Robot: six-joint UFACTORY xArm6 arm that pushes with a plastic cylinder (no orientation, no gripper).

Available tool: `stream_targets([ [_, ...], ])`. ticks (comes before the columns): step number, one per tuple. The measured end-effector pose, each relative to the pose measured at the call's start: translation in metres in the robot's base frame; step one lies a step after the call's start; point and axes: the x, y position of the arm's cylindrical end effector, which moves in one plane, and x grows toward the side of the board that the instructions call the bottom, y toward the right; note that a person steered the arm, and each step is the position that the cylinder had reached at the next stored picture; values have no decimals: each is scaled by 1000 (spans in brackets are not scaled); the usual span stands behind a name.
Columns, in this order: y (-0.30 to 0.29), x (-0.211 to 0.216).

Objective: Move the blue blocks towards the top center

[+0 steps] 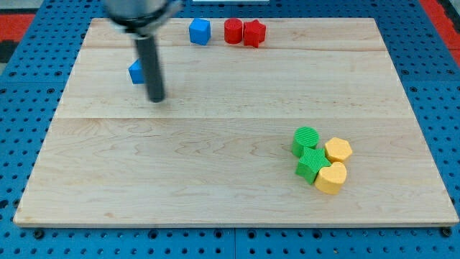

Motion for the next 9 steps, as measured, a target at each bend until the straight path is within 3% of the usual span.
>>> stream_targets([
  [1, -42, -30],
  [3, 87, -64],
  [4, 79, -66],
  [5, 20, -63],
  [6, 36, -91],
  [7, 111, -106],
  [8, 98, -78],
  [9, 153, -73],
])
